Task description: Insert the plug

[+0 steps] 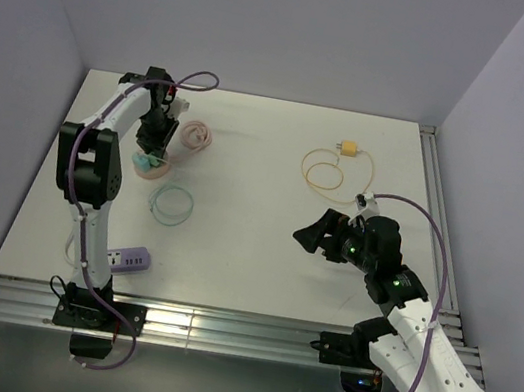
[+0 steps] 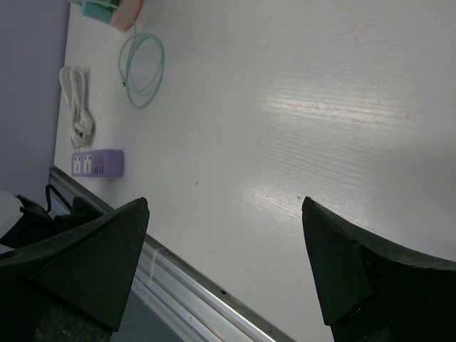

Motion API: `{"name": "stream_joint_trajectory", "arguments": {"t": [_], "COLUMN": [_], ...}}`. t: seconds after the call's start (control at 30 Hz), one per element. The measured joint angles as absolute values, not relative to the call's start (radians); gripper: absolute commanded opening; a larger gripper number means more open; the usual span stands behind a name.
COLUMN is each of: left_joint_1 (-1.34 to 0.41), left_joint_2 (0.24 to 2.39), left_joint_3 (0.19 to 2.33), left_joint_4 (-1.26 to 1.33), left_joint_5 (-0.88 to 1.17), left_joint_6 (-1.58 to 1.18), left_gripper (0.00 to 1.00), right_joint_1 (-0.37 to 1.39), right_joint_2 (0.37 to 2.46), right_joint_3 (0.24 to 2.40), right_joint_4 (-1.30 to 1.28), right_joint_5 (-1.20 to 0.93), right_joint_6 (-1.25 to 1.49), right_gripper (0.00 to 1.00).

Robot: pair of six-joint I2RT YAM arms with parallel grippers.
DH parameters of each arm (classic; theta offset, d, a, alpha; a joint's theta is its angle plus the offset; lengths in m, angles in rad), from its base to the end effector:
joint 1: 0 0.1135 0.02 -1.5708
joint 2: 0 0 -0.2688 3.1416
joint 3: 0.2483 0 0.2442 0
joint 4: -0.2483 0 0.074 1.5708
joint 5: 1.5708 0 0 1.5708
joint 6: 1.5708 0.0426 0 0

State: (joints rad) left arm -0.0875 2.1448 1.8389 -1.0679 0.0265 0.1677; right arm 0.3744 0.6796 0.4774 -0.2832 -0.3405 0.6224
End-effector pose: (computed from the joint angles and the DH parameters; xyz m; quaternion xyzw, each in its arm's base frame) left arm 0.4308 -0.0389 0.2108 0.1279 0.9868 -0.0092 0.0988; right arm 0.1398 0.0702 0.2404 0.0176 0.8483 0.3707 0.3777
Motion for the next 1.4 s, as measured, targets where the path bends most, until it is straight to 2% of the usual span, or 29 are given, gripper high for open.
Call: {"name": "stream_joint_trajectory", "arguments": {"t": [1.0,1.1,1.17,1.2,1.3,1.4], "left_joint_1": [-0.093,-0.094,-0.096,-0.096,-0.096,-0.106], "left_joint_2": [2.151,2.152,2.147,2.147,2.149,2.173], "left_joint_3": [1.819,1.829,1.829,1.829,1.813,1.803], "left_joint_4": [-1.053,-1.058,-1.056,-1.056,-1.039,-1.037], "left_joint_5": [0.013,0.004,-0.001,-0.002,0.002,-0.012], "left_joint_6": [0.160,0.149,0.136,0.134,0.117,0.102], "left_gripper": [0.00,0.08,0.21,0.37,0.58,0.71], "right_joint_1": [0.374,0.374,0.374,0.374,0.374,0.374], "right_joint_2": [0.635,0.631,0.632,0.631,0.632,0.632], "right_joint_3": [0.477,0.477,0.477,0.477,0.477,0.477], "right_joint_4": [-0.286,-0.286,-0.286,-0.286,-0.286,-0.286], "right_joint_5": [-0.329,-0.326,-0.326,-0.326,-0.326,-0.326], "right_joint_6": [0.628,0.628,0.629,0.630,0.632,0.635], "right_gripper": [0.95,0.94,0.95,0.94,0.94,0.94]}}
